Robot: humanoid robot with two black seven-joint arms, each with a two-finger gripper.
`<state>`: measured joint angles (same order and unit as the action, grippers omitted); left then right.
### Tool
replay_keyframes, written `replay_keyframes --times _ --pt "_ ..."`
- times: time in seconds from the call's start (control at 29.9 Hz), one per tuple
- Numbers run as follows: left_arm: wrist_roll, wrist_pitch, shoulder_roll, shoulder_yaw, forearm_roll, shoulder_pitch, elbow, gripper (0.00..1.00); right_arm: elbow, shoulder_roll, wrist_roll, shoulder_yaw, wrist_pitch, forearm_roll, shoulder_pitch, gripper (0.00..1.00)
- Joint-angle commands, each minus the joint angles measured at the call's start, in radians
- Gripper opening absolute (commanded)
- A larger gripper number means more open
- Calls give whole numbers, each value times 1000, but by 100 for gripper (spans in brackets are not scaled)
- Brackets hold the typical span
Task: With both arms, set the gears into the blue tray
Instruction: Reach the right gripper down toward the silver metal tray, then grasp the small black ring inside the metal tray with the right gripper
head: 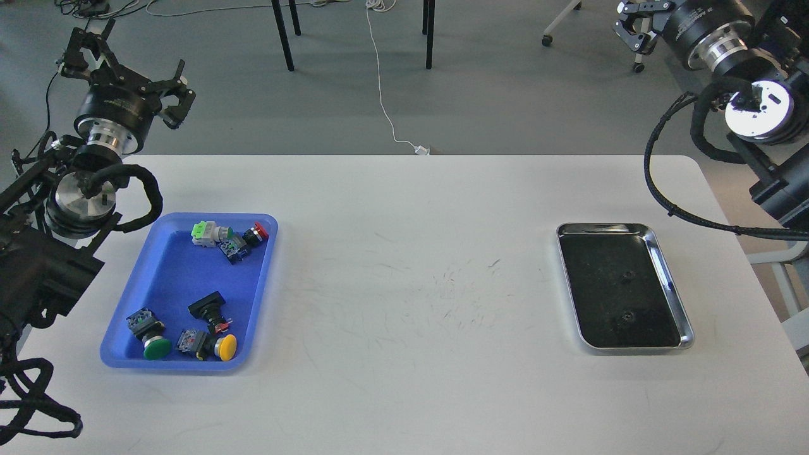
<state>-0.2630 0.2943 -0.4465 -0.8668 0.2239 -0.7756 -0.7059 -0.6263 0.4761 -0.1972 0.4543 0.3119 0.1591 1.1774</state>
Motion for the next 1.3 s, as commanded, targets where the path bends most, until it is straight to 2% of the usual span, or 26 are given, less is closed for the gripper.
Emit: replay_keyframes --times 0.0,0.1,0.27,0.54,0.67,0.94,1.04,1.27 --pt "4 5 0 2 0 4 0 98 -29 29 33 -158 1 -116 95 99" --pt "4 6 2 -1 2 4 0 98 -73 24 47 -319 0 -199 172 99" --pt "2 6 3 -17 2 4 0 98 -116 -57 35 -567 -42 -375 277 99" --pt "2 31 -9 -43 2 3 0 98 -216 -165 9 -1044 -43 -729 467 97" --pt "2 34 -18 -43 2 6 0 98 -301 -168 -53 -1205 -40 -903 536 97" --pt "1 36 -34 -44 3 6 -1 98 -426 -93 -64 -1428 -54 -1107 535 95" --pt "2 36 -37 -44 3 6 -1 98 -453 -59 -68 -1468 -94 -1139 504 90" --pt "1 34 -34 -44 3 6 -1 98 -457 -1 -70 -1546 -140 -1251 415 67"
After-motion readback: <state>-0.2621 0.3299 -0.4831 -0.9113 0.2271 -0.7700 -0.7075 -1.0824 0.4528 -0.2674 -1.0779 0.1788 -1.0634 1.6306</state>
